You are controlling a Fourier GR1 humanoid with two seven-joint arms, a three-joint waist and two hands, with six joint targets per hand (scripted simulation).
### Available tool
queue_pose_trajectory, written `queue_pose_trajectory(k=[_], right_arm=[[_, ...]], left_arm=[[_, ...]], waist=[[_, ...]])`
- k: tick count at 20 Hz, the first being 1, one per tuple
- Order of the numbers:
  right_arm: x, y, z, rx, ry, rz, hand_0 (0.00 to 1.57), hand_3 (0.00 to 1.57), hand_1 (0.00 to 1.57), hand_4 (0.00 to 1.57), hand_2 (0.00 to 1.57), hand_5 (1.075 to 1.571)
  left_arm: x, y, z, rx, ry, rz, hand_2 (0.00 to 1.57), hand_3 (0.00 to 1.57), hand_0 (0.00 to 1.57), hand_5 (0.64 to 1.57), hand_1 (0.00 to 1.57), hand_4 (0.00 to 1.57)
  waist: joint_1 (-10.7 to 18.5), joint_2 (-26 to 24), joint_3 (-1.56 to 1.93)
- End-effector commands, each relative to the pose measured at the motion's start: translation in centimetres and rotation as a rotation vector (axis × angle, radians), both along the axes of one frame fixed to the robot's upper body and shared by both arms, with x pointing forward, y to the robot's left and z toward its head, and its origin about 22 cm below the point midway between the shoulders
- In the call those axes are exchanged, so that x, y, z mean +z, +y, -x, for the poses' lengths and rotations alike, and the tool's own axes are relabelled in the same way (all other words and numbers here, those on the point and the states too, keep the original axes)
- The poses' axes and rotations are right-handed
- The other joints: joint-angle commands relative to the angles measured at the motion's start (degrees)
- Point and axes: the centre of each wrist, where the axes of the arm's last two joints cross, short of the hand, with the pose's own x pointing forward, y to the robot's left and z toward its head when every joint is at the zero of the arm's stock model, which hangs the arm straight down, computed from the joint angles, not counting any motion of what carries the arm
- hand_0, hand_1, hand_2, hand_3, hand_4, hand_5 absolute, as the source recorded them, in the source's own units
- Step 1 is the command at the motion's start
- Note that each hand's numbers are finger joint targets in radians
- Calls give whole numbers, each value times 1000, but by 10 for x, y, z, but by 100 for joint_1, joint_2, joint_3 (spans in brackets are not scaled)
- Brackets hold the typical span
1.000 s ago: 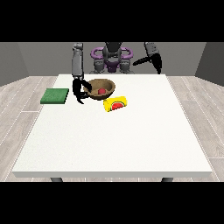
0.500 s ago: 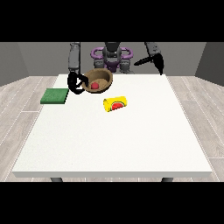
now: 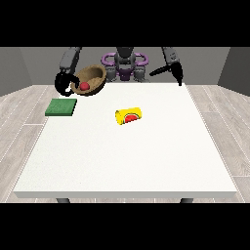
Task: Pick the cup and pour the ball into the bowl, then pick the bowl and place it on the pad
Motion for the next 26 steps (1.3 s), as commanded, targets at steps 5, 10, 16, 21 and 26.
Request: queue_pose_trajectory(k=[5, 10, 16, 21, 26], right_arm=[[22, -77, 22, -1, -79, -41, 1571, 1571, 1571, 1062, 1571, 1560], [67, -102, 7, -57, -257, -108, 1571, 1571, 1571, 1047, 1571, 1561], [60, -166, 48, -136, -332, -36, 1571, 1192, 1571, 1008, 1571, 1567], [91, -188, 51, -143, -410, 15, 1571, 0, 1571, 1033, 1571, 1569], [86, -197, 60, -136, -387, 59, 1571, 343, 1571, 1027, 1571, 1571]], left_arm=[[-22, -11, 11, 42, -52, -8, 0, 0, 0, 1565, 0, 0], [43, -32, -23, -15, -263, -26, 0, 0, 0, 1565, 0, 0], [76, -71, -4, -73, -402, -41, 0, 0, 0, 1565, 0, 0], [86, -64, 4, -71, -434, -63, 0, 0, 0, 1563, 0, 0], [90, -57, 19, -54, -422, -66, 0, 0, 0, 1564, 0, 0]], waist=[[-240, 369, 4], [22, 1547, 8], [391, 2090, 18], [356, 2516, 16], [326, 2347, 12]])
